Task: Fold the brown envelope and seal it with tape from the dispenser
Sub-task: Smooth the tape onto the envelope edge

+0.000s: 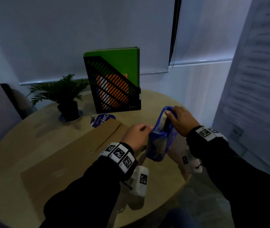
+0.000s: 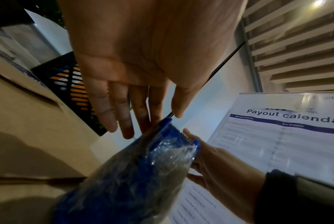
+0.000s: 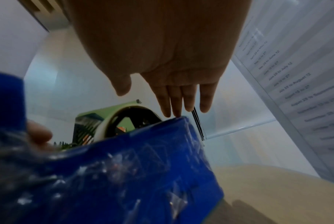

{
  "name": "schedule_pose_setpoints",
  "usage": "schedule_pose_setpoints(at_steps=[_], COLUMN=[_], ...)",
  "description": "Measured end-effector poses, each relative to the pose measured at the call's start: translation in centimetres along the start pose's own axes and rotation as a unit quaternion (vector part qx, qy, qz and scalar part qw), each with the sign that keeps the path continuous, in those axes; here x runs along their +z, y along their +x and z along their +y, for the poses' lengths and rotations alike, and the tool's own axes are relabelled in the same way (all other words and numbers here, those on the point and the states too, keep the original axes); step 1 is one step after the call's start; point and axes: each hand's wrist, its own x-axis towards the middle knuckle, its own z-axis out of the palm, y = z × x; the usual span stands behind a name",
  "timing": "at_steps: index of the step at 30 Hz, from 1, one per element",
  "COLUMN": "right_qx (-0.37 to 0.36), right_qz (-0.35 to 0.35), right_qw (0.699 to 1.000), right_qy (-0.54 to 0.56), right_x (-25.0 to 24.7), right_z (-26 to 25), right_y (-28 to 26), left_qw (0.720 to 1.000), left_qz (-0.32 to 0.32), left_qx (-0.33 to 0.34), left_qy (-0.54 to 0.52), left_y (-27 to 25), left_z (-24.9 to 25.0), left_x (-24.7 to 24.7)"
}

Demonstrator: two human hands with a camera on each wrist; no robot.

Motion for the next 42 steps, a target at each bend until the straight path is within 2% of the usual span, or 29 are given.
schedule_pose_setpoints(at_steps=[5, 14, 23, 31, 42], right_qx=[0.003, 0.006, 0.006, 0.004, 0.016], right_qz=[-0.031, 0.0, -0.007, -0.013, -0.019], right_qw=[1.0, 1.0, 0.999, 0.999, 0.996], right_qy=[0.006, -0.003, -0.045, -0.049, -0.081], right_x=[0.5, 0.2, -0.3, -0.4, -0.3], right_z=[0.6, 0.7, 0.3, 0.5, 0.0], right_y=[1.2, 2.4, 2.4, 2.6, 2.8], left_qw=[0.999, 0.982, 0.963, 0.952, 0.952], left_qz=[-0.017, -0.057, -0.036, -0.015, -0.009], left_qx=[-0.027, -0.07, -0.118, -0.128, -0.106], left_qy=[-0.029, -0.163, -0.241, -0.277, -0.287], left_y=[0.6, 1.4, 2.1, 1.3, 0.1], left_z=[-0.1, 0.6, 2.0, 2.7, 1.6], left_x=[0.6, 1.1, 1.6, 1.3, 1.4])
